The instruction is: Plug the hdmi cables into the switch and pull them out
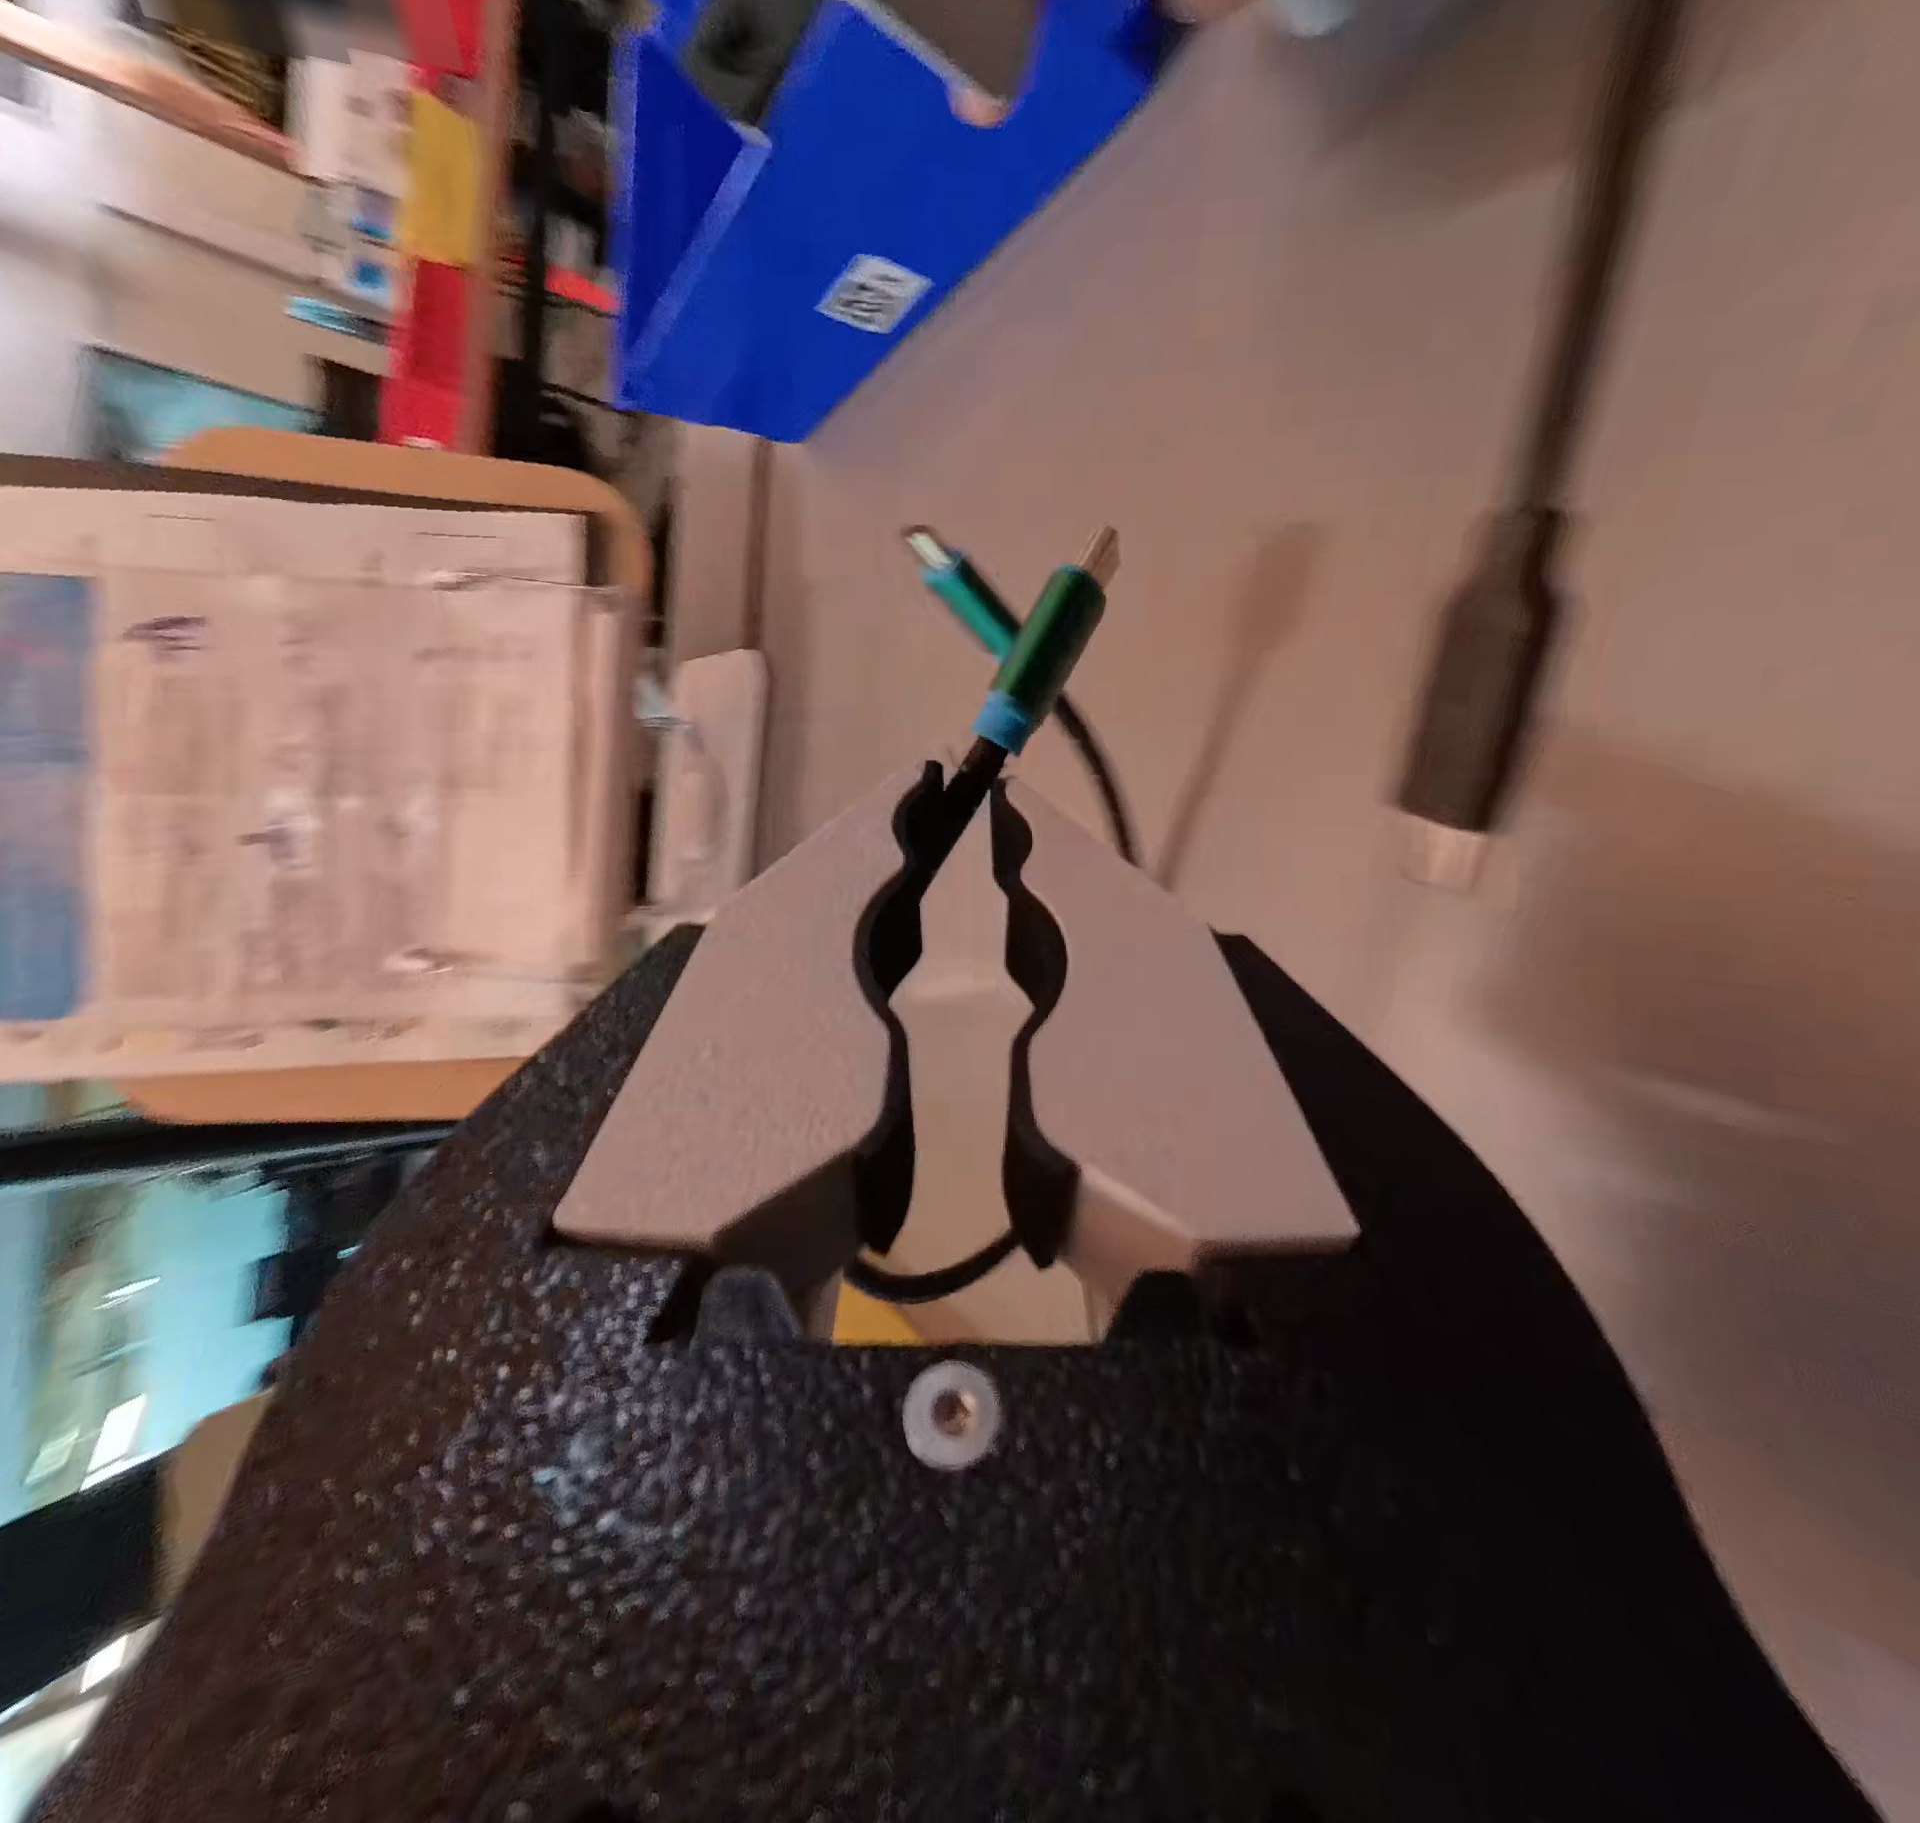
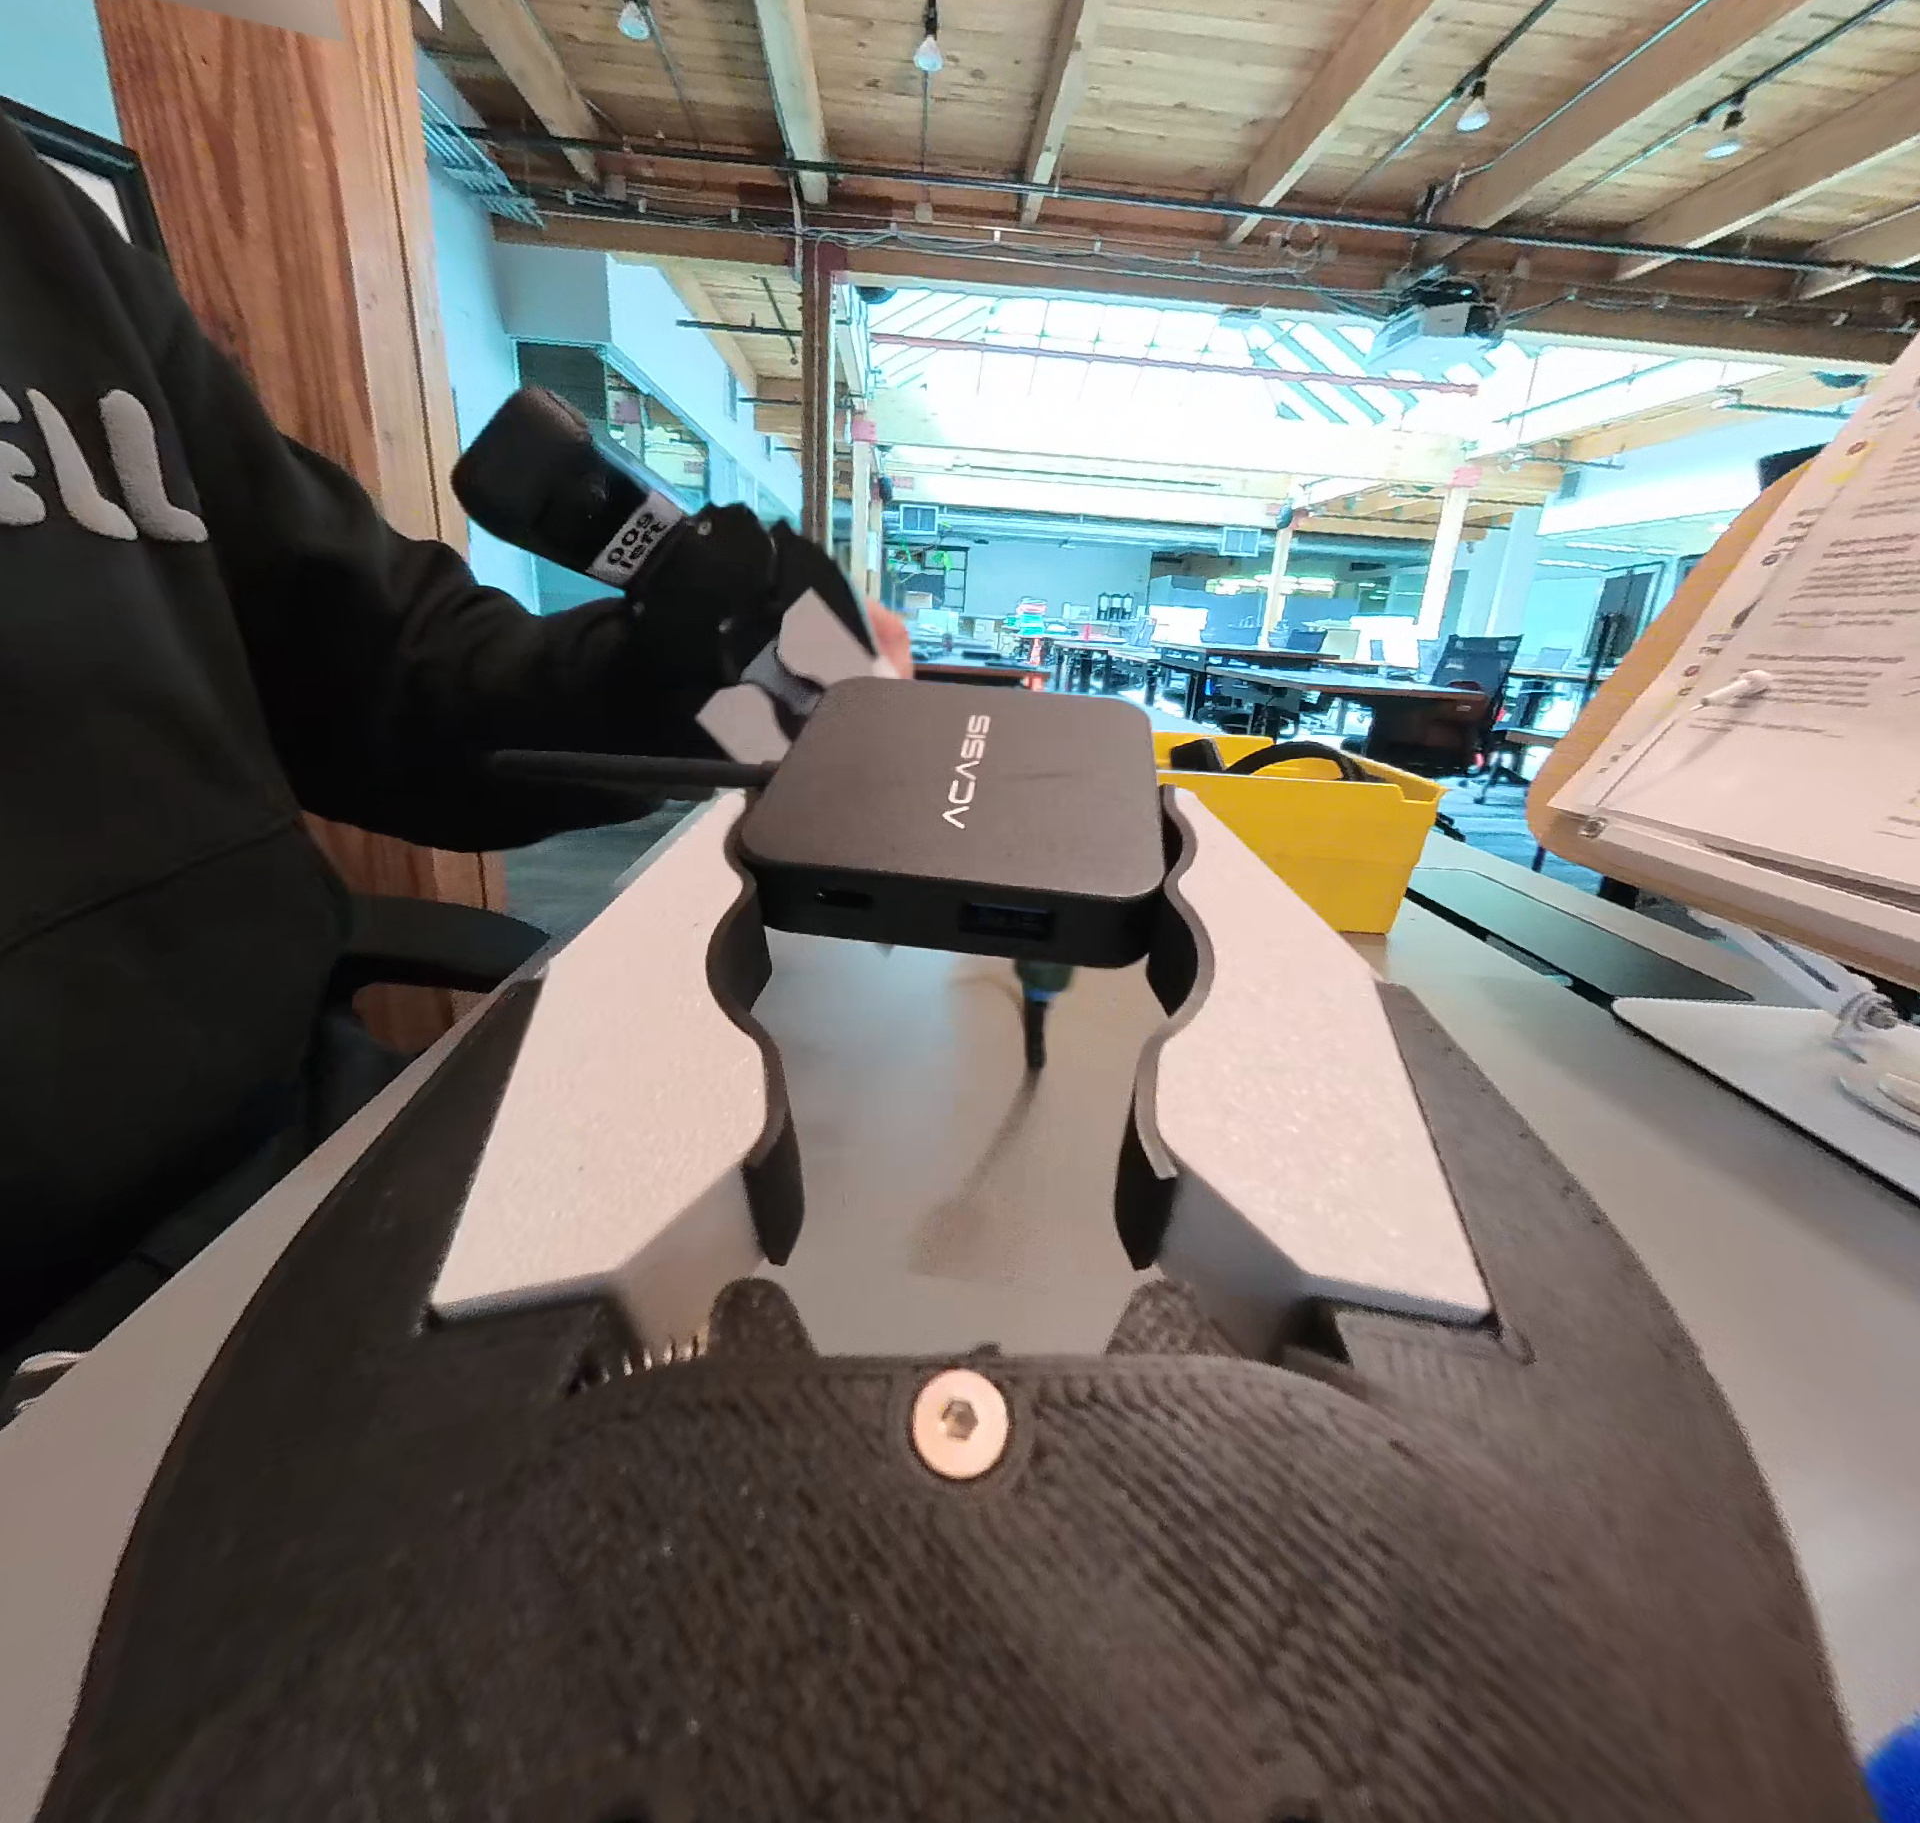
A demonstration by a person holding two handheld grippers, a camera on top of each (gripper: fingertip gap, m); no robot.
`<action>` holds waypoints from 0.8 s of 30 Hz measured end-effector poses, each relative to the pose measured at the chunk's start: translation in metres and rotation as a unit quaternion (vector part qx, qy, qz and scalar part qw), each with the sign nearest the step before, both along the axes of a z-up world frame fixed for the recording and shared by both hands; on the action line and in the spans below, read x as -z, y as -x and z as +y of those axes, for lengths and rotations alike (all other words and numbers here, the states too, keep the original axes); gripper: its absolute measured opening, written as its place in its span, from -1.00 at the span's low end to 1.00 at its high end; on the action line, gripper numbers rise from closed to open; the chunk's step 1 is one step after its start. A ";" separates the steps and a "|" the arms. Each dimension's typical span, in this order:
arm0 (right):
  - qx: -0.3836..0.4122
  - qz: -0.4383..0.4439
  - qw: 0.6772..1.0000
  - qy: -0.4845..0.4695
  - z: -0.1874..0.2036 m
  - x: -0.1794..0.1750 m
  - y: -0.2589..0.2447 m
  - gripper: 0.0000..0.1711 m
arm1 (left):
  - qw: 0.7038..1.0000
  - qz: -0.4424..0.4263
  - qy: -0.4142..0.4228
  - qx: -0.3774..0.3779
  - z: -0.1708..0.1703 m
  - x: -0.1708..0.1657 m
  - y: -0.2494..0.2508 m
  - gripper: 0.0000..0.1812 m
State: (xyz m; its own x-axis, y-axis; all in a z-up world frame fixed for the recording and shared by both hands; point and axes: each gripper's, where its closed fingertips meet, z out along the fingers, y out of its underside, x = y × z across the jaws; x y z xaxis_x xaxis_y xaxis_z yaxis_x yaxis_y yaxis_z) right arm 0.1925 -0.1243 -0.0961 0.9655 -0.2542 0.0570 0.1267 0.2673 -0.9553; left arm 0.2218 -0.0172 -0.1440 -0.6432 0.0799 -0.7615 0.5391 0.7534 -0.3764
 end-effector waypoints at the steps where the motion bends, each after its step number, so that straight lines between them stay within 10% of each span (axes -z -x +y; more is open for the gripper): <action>1: 0.003 -0.001 1.000 -0.001 -0.002 -0.001 0.000 -0.14 | 0.999 0.048 -0.024 0.005 0.003 0.015 0.010 -0.93; 8: -0.010 0.001 1.000 0.021 0.006 0.005 0.003 -0.14 | 0.985 0.168 -0.046 -0.007 0.010 0.082 0.020 -0.96; 24: -0.023 0.005 0.999 0.048 0.016 0.013 0.006 -0.14 | 0.977 0.199 0.058 -0.048 -0.001 0.097 -0.007 -0.74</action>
